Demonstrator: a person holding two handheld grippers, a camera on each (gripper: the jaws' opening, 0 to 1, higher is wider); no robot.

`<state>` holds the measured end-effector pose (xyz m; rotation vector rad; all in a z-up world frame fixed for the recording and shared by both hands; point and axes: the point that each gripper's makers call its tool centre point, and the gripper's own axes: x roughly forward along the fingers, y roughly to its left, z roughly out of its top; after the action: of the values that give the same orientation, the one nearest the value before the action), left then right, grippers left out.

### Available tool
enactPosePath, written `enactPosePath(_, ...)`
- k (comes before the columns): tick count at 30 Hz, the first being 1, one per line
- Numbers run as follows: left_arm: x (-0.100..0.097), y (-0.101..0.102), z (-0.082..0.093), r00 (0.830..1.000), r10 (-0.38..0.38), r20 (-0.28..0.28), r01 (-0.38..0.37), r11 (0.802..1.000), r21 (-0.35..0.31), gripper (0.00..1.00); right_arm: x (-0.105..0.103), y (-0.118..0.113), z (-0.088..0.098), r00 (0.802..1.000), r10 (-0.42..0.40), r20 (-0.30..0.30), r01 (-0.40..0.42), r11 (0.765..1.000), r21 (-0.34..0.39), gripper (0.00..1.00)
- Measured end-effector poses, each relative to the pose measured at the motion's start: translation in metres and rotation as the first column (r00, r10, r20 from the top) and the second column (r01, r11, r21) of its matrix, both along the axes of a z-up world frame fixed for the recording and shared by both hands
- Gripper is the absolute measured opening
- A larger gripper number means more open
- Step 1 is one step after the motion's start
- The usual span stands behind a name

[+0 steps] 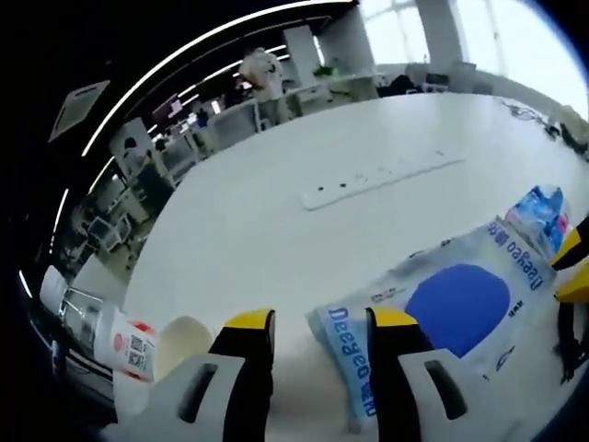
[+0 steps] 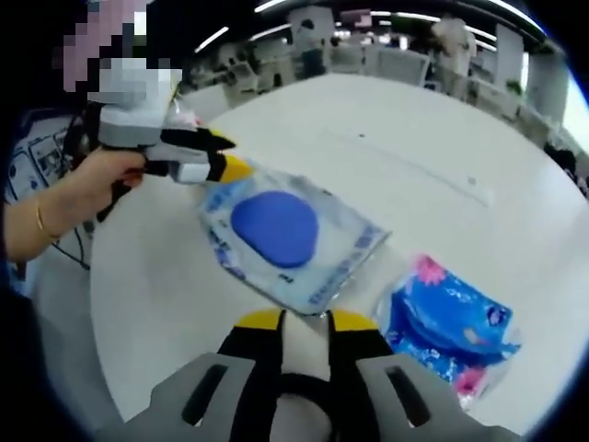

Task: Arrange the tabletop items into an orderly group along one side of the table until the central work area is clear of visible clutter.

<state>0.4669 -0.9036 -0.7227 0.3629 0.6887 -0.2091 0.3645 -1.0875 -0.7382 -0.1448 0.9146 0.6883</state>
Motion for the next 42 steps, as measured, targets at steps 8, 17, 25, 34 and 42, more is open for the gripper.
enactPosePath(8,0.002,-0.009,0.007,0.998,-0.05,0.025,0.049,0.999,0.007,0.44,-0.009,0.004,0.009,1.0,-0.01,0.01,0.01,1.0,0.01,0.19)
enactPosePath(17,-0.002,-0.022,0.033,0.994,-0.083,0.072,0.087,0.995,-0.053,0.48,-0.012,0.0,0.027,0.998,-0.02,0.06,0.018,0.999,0.03,0.26)
enactPosePath(25,-0.022,-0.04,0.056,0.993,-0.091,0.079,0.106,0.97,-0.218,0.58,-0.017,-0.01,0.045,0.993,-0.038,0.116,0.034,0.999,0.042,0.43)
enactPosePath(34,-0.055,-0.059,0.068,0.991,-0.119,0.056,0.131,0.927,-0.35,0.7,-0.037,-0.023,0.055,0.989,-0.077,0.125,0.07,0.996,0.053,0.54)
enactPosePath(42,-0.091,-0.085,0.068,0.984,-0.175,0.038,0.174,0.878,-0.446,0.82,-0.061,-0.031,0.054,0.987,-0.107,0.118,0.101,0.993,0.053,0.58)
